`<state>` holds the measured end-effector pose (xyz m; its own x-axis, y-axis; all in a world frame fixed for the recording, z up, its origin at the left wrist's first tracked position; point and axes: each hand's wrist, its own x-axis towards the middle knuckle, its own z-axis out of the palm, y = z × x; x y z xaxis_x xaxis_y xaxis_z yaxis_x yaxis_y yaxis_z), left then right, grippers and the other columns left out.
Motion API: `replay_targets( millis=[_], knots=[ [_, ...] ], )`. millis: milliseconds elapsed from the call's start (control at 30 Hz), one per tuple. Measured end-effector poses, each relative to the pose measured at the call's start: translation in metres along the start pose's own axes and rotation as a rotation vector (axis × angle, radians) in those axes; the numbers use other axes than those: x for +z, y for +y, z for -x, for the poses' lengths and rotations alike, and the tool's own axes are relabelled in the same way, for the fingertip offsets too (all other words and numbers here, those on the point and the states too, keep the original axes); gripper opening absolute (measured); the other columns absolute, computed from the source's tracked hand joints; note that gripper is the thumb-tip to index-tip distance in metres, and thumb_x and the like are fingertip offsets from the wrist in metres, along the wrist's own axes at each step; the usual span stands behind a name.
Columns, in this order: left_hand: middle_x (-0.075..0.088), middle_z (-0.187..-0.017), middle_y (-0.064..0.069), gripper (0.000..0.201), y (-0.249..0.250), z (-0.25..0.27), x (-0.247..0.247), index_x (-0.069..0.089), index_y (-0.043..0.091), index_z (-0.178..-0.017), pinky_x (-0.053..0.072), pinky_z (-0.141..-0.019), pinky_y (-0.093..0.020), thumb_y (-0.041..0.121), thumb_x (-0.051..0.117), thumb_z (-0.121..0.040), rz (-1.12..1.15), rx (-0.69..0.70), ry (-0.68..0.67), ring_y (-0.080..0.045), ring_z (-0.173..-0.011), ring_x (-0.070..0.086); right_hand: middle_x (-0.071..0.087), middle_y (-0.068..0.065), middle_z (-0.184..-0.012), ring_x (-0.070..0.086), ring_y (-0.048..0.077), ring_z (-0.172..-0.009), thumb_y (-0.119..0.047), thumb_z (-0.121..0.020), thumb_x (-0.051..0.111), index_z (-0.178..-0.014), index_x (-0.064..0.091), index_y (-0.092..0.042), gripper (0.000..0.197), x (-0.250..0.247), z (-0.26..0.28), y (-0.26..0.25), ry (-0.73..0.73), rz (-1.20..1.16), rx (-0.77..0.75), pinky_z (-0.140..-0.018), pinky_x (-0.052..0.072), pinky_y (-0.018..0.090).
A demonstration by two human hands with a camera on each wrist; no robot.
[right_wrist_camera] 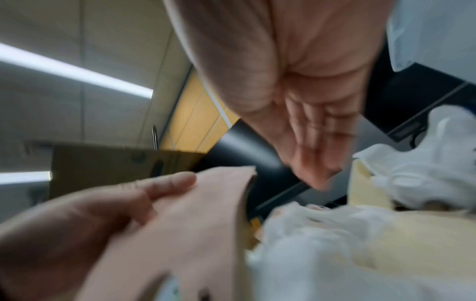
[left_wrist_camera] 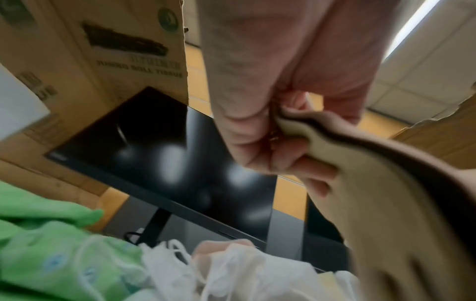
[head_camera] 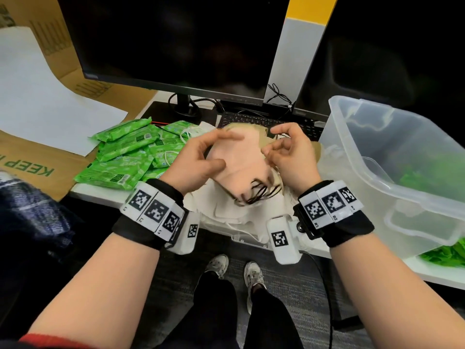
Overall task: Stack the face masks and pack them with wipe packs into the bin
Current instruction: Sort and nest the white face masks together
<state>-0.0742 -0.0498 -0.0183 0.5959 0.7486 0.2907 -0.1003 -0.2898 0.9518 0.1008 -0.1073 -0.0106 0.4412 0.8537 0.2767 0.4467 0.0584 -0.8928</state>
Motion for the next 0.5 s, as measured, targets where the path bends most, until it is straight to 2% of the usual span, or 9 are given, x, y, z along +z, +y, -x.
replay_targets(
  millis=[33,100,133,200,267,333,433,500],
  knots=[
    [0.065,-0.104,0.005,0.048,-0.001,0.0,-0.004,0.065,0.025,-0.098,0.045,-0.073,-0.015,-0.002,0.047,-0.063,-0.091,-0.053,-0.013,-0.002,-0.085,0.059,0.063,0.001,-0.074,0.062,0.019,-0.066,0.008,-0.083,0.052,-0.1,0.046,-0.02,0.033,0.0,-0.003,0.004,-0.018,0.124,0.023,-0.066,0.049,0.032],
    [0.067,-0.103,-0.006,0.041,-0.004,0.0,-0.012,0.068,0.021,-0.097,0.042,-0.064,-0.017,-0.006,0.047,-0.074,-0.195,-0.127,0.064,-0.011,-0.075,0.056,0.067,0.004,-0.09,0.065,0.022,-0.087,-0.001,-0.085,0.054,-0.109,0.051,-0.017,0.029,-0.001,-0.007,0.009,-0.156,0.455,0.118,-0.078,0.049,0.031],
    [0.067,-0.101,-0.006,0.042,-0.006,-0.001,-0.015,0.068,0.021,-0.098,0.041,-0.063,-0.015,-0.009,0.045,-0.079,-0.194,-0.134,0.133,-0.009,-0.073,0.054,0.066,0.006,-0.102,0.062,0.022,-0.097,-0.009,-0.085,0.061,-0.114,0.053,-0.014,0.031,-0.001,-0.006,0.01,-0.276,0.61,0.182,-0.08,0.047,0.029],
    [0.064,-0.09,0.002,0.043,-0.008,-0.002,-0.02,0.067,0.022,-0.096,0.039,-0.063,-0.014,-0.011,0.044,-0.083,-0.132,-0.123,0.254,-0.008,-0.075,0.051,0.059,0.009,-0.118,0.056,0.024,-0.108,-0.027,-0.081,0.069,-0.122,0.052,-0.008,0.048,0.004,-0.003,0.013,-0.509,0.835,0.264,-0.082,0.043,0.026],
    [0.064,-0.091,0.008,0.037,-0.009,-0.002,-0.021,0.066,0.021,-0.1,0.043,-0.07,-0.012,-0.008,0.05,-0.084,-0.053,-0.106,0.33,-0.005,-0.078,0.054,0.057,0.011,-0.123,0.054,0.026,-0.111,-0.04,-0.079,0.07,-0.124,0.051,-0.003,0.061,0.011,0.001,0.015,-0.622,0.972,0.274,-0.088,0.044,0.03],
    [0.065,-0.1,0.005,0.033,-0.012,-0.001,-0.02,0.065,0.019,-0.103,0.047,-0.085,-0.015,-0.006,0.057,-0.083,-0.001,-0.096,0.4,0.001,-0.087,0.059,0.059,0.011,-0.119,0.055,0.027,-0.109,-0.045,-0.078,0.068,-0.118,0.054,-0.002,0.06,0.017,0.0,0.018,-0.67,1.055,0.279,-0.084,0.044,0.03],
    [0.065,-0.103,0.003,0.034,-0.015,-0.001,-0.017,0.067,0.02,-0.1,0.047,-0.095,-0.026,-0.007,0.061,-0.08,0.007,-0.096,0.472,-0.008,-0.099,0.061,0.061,0.013,-0.108,0.055,0.028,-0.099,-0.036,-0.079,0.07,-0.09,0.055,-0.004,0.037,0.02,-0.005,0.019,-0.652,1.087,0.297,-0.076,0.042,0.03],
    [0.066,-0.102,0.003,0.035,-0.017,-0.001,-0.015,0.067,0.02,-0.097,0.046,-0.098,-0.03,-0.008,0.059,-0.08,-0.008,-0.101,0.472,-0.011,-0.102,0.06,0.061,0.012,-0.104,0.056,0.028,-0.096,-0.029,-0.076,0.074,-0.093,0.057,-0.004,0.035,0.019,-0.009,0.017,-0.568,1.045,0.301,-0.075,0.044,0.03]
  ],
)
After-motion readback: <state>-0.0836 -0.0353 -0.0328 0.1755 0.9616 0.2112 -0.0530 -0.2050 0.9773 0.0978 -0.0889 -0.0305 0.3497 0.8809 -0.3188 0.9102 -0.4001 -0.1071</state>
